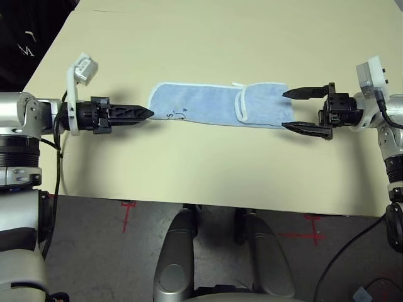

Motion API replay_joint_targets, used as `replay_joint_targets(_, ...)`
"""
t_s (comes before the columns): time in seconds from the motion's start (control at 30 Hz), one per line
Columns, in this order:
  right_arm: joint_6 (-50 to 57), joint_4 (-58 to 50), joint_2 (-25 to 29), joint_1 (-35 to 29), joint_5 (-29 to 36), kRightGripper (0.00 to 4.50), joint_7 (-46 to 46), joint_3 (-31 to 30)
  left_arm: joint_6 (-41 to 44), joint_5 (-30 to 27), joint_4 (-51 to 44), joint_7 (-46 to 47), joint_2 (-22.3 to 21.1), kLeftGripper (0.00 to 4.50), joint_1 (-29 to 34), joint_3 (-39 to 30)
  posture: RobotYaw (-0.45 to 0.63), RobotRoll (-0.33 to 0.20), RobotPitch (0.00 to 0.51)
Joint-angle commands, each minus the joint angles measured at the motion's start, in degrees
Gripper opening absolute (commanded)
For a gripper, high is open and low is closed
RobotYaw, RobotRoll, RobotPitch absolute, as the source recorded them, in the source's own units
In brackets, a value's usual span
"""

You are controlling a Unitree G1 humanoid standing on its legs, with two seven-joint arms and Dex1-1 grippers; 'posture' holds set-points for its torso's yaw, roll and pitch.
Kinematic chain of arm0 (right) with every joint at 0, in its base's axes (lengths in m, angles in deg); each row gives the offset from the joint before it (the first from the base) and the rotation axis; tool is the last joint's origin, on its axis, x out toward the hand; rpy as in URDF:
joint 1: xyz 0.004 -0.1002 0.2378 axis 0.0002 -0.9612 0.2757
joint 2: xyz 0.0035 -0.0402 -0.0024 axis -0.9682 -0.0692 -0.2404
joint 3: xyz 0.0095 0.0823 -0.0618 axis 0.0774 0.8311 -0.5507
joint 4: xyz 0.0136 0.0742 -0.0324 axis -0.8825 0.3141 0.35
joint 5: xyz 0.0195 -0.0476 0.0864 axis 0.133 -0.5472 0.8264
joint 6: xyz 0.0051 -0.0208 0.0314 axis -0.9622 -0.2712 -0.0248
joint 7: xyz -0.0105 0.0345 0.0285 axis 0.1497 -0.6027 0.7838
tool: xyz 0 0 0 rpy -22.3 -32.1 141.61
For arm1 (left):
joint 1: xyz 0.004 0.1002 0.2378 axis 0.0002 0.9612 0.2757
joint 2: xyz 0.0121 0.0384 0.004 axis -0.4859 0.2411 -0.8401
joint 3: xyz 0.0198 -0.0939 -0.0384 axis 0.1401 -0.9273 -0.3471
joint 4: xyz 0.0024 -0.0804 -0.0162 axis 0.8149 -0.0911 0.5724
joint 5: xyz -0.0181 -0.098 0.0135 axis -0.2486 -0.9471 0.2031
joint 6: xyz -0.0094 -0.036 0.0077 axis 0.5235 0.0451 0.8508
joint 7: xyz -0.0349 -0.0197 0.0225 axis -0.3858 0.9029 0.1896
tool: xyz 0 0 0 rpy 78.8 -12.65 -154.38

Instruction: Fold the towel and set it aside.

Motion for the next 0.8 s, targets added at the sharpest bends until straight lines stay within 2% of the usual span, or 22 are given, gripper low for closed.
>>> replay_joint_targets(0.03, 0.20, -1.25, 0.99, -1.14, 0.48, 4.44, -0.13, 0.59, 2.19, -1.16, 1.85, 3.13, 0.72, 4.50, -0.21, -1.05, 0.07, 0.000, 0.342)
replay_joint_targets(0.23, -0.09, -0.92, 0.92, -0.61, 0.45, 4.44, -0.60, 0.47, 3.91, -2.36, 3.39, 8.21, 3.85, 4.50, -0.94, -3.98, 0.07, 0.000, 0.344)
replay_joint_targets(0.5, 0.46, -2.07, 0.84, -0.44, 0.55, 4.44, -1.26, 0.25, 1.13, -1.22, 8.89, 19.68, 10.45, 4.50, -3.37, -13.48, 0.06, 0.000, 0.345)
replay_joint_targets(0.8, 0.62, -2.55, 0.76, -0.14, 0.54, 4.44, -1.85, 0.11, -2.31, -0.94, 11.70, 22.27, 9.85, 4.50, -3.94, -13.69, 0.06, 0.000, 0.346)
